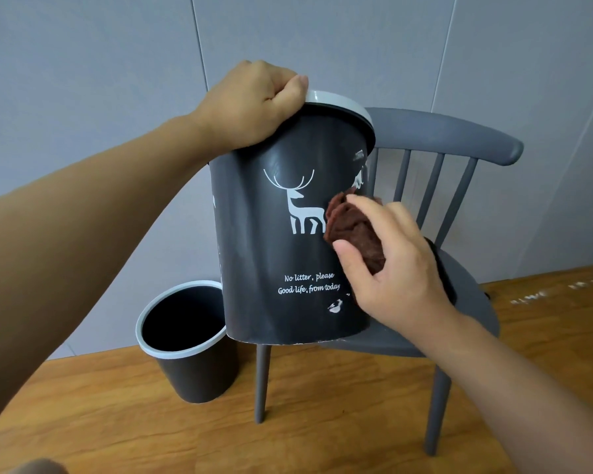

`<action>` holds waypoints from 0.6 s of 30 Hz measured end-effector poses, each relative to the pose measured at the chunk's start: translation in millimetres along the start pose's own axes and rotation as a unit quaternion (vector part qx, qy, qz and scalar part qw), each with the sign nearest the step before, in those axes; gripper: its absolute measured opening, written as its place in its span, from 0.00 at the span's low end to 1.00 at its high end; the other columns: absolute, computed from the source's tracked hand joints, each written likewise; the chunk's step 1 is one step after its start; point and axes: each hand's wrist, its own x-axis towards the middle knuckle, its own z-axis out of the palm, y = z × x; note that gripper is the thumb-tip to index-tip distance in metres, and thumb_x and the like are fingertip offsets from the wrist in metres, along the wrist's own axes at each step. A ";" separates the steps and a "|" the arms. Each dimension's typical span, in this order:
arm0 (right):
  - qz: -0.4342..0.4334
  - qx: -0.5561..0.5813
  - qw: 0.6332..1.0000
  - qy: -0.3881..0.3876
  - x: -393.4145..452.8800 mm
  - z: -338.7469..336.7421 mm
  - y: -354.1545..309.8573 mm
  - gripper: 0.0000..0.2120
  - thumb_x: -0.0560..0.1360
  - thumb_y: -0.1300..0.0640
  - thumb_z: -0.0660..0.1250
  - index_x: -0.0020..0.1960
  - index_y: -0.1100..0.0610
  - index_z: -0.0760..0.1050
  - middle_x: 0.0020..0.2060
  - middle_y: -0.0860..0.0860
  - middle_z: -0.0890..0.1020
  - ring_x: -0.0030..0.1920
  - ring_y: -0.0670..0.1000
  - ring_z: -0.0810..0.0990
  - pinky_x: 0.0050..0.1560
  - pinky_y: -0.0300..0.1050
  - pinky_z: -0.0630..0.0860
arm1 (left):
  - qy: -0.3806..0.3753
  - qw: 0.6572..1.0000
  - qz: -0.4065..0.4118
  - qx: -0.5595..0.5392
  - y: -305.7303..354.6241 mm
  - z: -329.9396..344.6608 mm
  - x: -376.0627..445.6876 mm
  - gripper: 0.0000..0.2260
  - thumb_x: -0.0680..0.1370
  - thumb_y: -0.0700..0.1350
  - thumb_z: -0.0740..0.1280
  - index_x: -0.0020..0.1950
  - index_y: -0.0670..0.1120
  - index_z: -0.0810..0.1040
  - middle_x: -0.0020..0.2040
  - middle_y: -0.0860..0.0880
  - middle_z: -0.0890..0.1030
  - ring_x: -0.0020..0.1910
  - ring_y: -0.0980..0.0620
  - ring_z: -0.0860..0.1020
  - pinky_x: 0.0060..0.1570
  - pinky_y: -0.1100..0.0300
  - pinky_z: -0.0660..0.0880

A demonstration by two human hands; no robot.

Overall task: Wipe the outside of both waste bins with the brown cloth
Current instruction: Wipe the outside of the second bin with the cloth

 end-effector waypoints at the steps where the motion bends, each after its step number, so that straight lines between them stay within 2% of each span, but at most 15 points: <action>1: -0.026 -0.020 0.999 -0.002 -7.6 1.3 0.6 0.25 0.79 0.49 0.69 0.73 0.59 0.75 0.56 0.53 0.77 0.56 0.54 0.79 0.58 0.45 0.77 | 0.000 1.000 0.000 -0.002 -0.2 0.4 0.0 0.21 0.84 0.53 0.55 0.34 0.47 0.58 0.29 0.50 0.61 0.28 0.54 0.61 0.30 0.59 0.59; 4: -0.132 -0.043 0.989 -0.039 -35.3 -0.5 1.5 0.24 0.75 0.53 0.73 0.68 0.63 0.79 0.50 0.57 0.78 0.48 0.57 0.79 0.46 0.53 0.81 | 0.000 1.000 -0.008 -0.011 -3.0 0.1 -0.2 0.20 0.84 0.53 0.55 0.34 0.46 0.58 0.30 0.50 0.60 0.28 0.54 0.60 0.31 0.56 0.59; 6: -0.191 -0.039 0.976 -0.095 -51.7 -3.0 -1.0 0.24 0.71 0.57 0.75 0.65 0.63 0.80 0.47 0.56 0.79 0.44 0.56 0.79 0.42 0.52 0.81 | 0.001 1.000 -0.015 -0.020 -5.0 -0.7 -0.7 0.20 0.83 0.54 0.55 0.34 0.47 0.58 0.30 0.51 0.60 0.28 0.54 0.60 0.32 0.54 0.59; 8: -0.209 -0.034 0.969 -0.130 -57.5 -7.4 -5.1 0.21 0.69 0.58 0.76 0.61 0.62 0.82 0.44 0.55 0.79 0.42 0.55 0.78 0.39 0.50 0.80 | 0.001 0.999 -0.021 -0.025 -6.0 -1.5 -1.8 0.20 0.83 0.54 0.55 0.34 0.47 0.58 0.30 0.51 0.60 0.28 0.54 0.59 0.32 0.53 0.58; 11: -0.130 0.011 0.989 -0.066 -43.0 -10.6 -3.3 0.19 0.73 0.57 0.75 0.62 0.61 0.82 0.47 0.54 0.79 0.45 0.53 0.80 0.48 0.46 0.80 | 0.002 0.999 -0.021 -0.029 -4.4 -1.9 -3.7 0.20 0.83 0.54 0.55 0.34 0.47 0.58 0.30 0.51 0.60 0.28 0.54 0.59 0.33 0.53 0.58; 14: -0.001 0.042 0.999 0.008 -22.5 -9.2 5.3 0.20 0.76 0.54 0.74 0.67 0.57 0.80 0.52 0.50 0.79 0.53 0.40 0.78 0.56 0.32 0.73 | 0.001 0.999 -0.020 -0.031 -1.6 -2.5 -4.6 0.20 0.83 0.54 0.55 0.34 0.47 0.57 0.30 0.51 0.60 0.28 0.54 0.59 0.33 0.53 0.58; 16: 0.009 0.039 0.999 -0.003 -28.1 -4.4 7.6 0.21 0.76 0.55 0.74 0.68 0.58 0.78 0.53 0.50 0.78 0.53 0.41 0.78 0.56 0.31 0.74 | -0.001 0.999 -0.025 -0.030 -1.4 -2.9 -4.5 0.20 0.83 0.54 0.55 0.34 0.47 0.57 0.30 0.51 0.60 0.28 0.54 0.59 0.33 0.53 0.58; 18: -0.042 0.037 0.997 -0.045 -47.1 -3.8 5.2 0.21 0.75 0.56 0.75 0.66 0.61 0.79 0.51 0.53 0.78 0.49 0.49 0.80 0.53 0.39 0.78 | -0.001 0.999 -0.031 -0.032 -2.9 -2.7 -4.5 0.20 0.83 0.54 0.55 0.34 0.47 0.57 0.30 0.51 0.59 0.28 0.54 0.59 0.32 0.53 0.57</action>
